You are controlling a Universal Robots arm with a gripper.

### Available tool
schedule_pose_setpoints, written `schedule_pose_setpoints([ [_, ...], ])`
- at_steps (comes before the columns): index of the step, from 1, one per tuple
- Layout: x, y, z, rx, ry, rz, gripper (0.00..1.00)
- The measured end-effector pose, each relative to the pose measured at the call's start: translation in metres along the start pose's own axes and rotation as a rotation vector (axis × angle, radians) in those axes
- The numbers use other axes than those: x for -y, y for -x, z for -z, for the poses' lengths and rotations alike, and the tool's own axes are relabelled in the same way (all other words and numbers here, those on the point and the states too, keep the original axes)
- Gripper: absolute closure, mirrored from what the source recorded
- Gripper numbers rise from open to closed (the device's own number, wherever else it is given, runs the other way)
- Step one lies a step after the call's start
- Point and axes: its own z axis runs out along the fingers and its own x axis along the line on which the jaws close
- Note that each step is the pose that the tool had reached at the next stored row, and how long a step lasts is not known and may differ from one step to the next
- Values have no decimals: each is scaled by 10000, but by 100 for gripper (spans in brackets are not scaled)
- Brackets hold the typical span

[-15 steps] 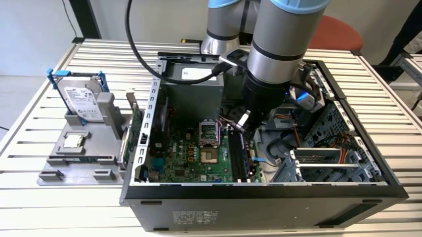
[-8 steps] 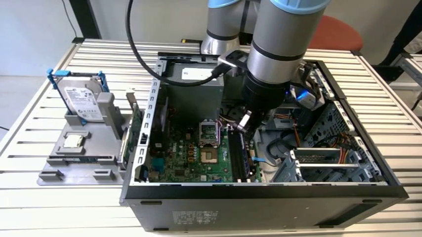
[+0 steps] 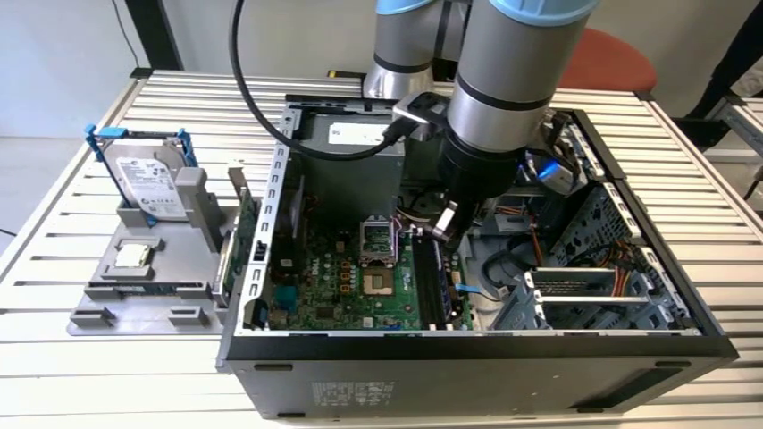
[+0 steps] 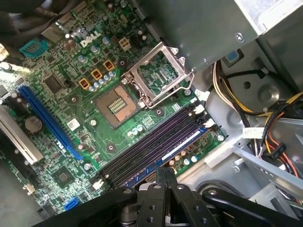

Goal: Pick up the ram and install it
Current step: 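Press down the ram until it locks into place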

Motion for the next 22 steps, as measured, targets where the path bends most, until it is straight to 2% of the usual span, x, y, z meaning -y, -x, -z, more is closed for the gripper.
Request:
schedule_pose_setpoints([
  [3, 3, 2, -1, -1, 0, 25, 100],
  [9, 4, 3, -3, 5, 18, 627, 100],
  [13, 4, 3, -6, 15, 29, 767, 100],
  [22, 4, 3, -10, 25, 76, 2391, 100],
])
